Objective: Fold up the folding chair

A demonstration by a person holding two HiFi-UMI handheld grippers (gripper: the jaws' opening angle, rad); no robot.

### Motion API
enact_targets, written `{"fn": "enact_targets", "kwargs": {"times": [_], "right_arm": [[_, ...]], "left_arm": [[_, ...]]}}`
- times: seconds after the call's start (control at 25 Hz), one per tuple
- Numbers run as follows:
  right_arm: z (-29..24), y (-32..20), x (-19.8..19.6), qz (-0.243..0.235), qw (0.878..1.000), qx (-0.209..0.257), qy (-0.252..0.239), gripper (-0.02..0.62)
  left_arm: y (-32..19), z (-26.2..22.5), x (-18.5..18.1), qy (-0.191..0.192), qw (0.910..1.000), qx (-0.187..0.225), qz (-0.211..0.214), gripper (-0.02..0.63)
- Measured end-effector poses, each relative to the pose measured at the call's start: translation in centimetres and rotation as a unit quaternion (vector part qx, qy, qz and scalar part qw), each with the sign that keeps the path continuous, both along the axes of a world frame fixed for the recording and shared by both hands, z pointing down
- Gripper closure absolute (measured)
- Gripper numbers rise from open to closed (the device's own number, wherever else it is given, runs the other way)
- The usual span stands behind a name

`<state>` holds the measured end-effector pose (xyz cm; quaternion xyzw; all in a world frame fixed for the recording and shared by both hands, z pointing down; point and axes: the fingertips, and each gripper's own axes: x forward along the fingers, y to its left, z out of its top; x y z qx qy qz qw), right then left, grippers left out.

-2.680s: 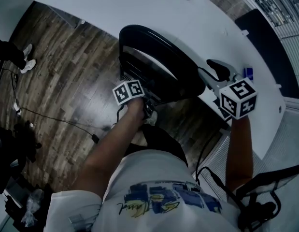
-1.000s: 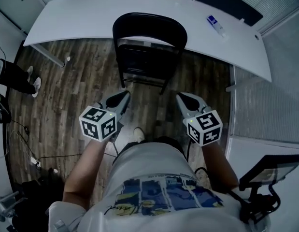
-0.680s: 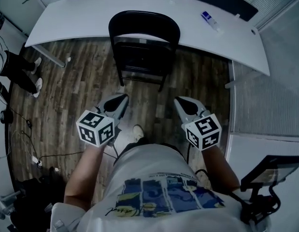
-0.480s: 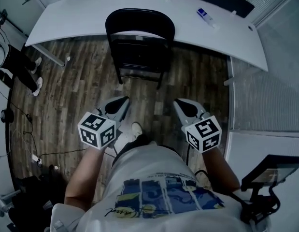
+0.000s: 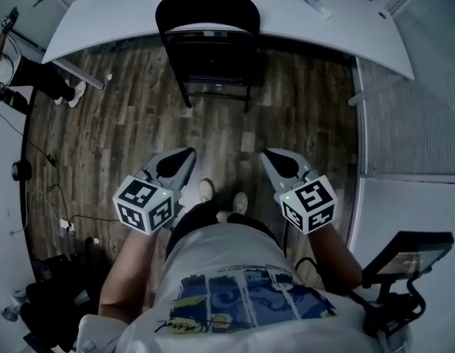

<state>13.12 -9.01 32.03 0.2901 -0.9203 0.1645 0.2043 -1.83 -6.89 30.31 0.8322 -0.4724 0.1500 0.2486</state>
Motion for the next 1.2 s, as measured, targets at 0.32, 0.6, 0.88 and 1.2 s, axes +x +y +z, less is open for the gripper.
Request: {"fn": "enact_targets", "kwargs": {"times": [0.32,0.6,0.88,1.2], "right_arm": [[-1.4,4.6,-0.5,0.039,0.999,0.027,0.019,0.592],[-2.5,9.1,-6.5,0.048,0.998,0.034,0.023,0.592],[-3.3,13.5,-10.6,0.054,0.997,0.049,0.039,0.592],[-3.9,16.9,-13.1,0.071,0.995,0.059,0.049,0.592]], "left_arm": [[3.6,-1.0,-0.4,0.021,0.9986,0.022,0.044,0.603],[7.8,-2.0,-4.2,0.029,0.9961,0.033,0.076,0.603],[11.5,-2.0,-7.3,0.040,0.9930,0.037,0.105,0.603],[14.5,-1.9,-9.5,0.046,0.9899,0.035,0.129,0.603]]}}
